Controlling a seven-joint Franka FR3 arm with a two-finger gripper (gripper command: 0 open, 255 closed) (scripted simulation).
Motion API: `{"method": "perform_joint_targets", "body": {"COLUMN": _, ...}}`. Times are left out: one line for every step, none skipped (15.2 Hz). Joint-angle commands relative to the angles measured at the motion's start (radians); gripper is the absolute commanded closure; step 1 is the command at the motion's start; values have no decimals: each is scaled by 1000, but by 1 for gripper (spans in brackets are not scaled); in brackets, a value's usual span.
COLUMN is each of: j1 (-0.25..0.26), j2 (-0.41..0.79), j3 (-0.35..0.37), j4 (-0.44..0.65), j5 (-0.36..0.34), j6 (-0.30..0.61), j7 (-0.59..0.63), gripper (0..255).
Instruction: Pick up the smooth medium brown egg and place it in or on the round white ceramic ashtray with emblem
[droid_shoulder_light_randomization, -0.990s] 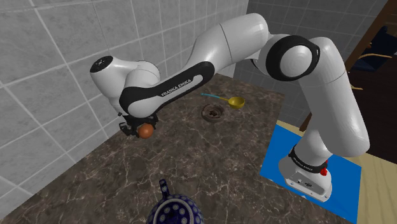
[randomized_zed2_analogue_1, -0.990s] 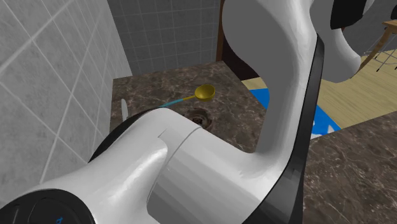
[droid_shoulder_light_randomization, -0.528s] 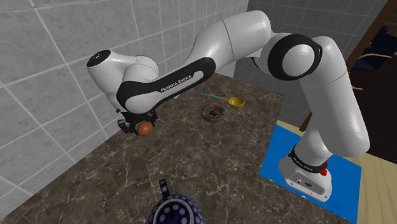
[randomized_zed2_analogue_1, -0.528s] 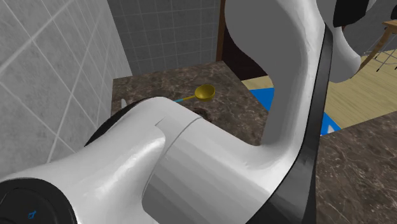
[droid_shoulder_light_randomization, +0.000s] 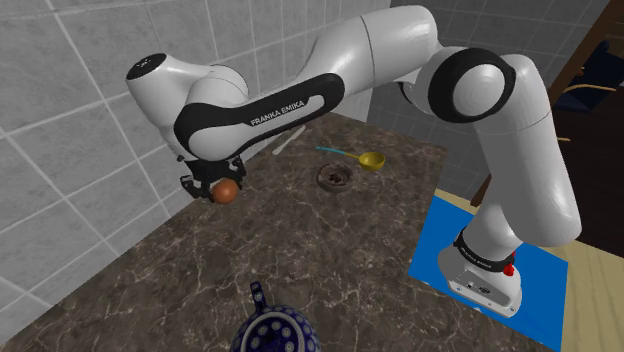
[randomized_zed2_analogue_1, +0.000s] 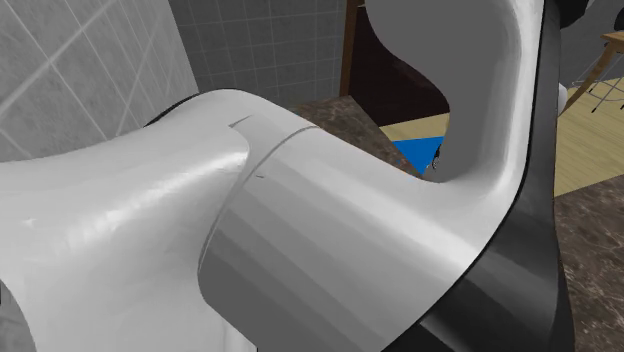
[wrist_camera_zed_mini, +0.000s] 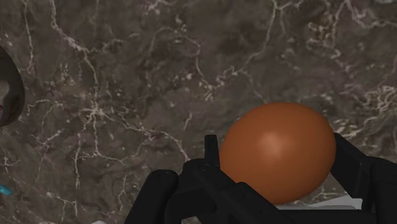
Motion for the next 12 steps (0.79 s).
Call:
{"method": "perform_joint_targets", "body": {"j1": 5, "j2": 0, "j3": 1, "j4": 31, "j5": 2, "j6": -29, "j7": -6, "gripper": 255}}
{"method": "perform_joint_targets", "body": {"j1": 7, "j2": -2, "j3": 2, "j4": 41, "j5": 4, "j6": -41, "j7": -9, "gripper": 255}}
{"method": "perform_joint_targets", "body": {"j1": 8, "j2": -4, "j3": 2, "j4": 52, "j5": 5, "j6": -53, "j7": -12, "gripper": 255}}
{"method": "perform_joint_targets", "body": {"j1": 10, "j2": -5, "j3": 3, "j4": 63, "j5": 6, "j6": -65, "j7": -15, "gripper": 255}}
{"method": "perform_joint_targets", "body": {"j1": 12, "j2": -6, "j3": 3, "j4": 75, "j5": 7, "j6": -77, "j7": -18, "gripper": 255}}
{"method": "perform_joint_targets", "body": {"j1": 14, "j2": -7, "j3": 3, "j4": 87, "j5": 8, "j6": -89, "j7": -21, "gripper": 255}}
{"method": "perform_joint_targets", "body": {"j1": 16, "j2": -8, "j3": 4, "j4": 100, "j5": 8, "j6": -102, "j7": -23, "gripper": 255}}
{"method": "perform_joint_targets", "body": {"j1": 17, "j2": -8, "j3": 4, "j4": 103, "j5": 9, "j6": -105, "j7": -24, "gripper": 255}}
{"method": "perform_joint_targets", "body": {"j1": -15, "j2": -59, "j3": 10, "j4": 20, "j5": 21, "j6": -72, "j7": -28, "gripper": 255}}
{"method": "perform_joint_targets", "body": {"j1": -44, "j2": -107, "j3": 16, "j4": -56, "j5": 33, "j6": -42, "j7": -33, "gripper": 255}}
{"method": "perform_joint_targets", "body": {"j1": -72, "j2": -152, "j3": 20, "j4": -126, "j5": 45, "j6": -14, "j7": -41, "gripper": 255}}
{"method": "perform_joint_targets", "body": {"j1": -99, "j2": -195, "j3": 24, "j4": -191, "j5": 57, "j6": 12, "j7": -51, "gripper": 255}}
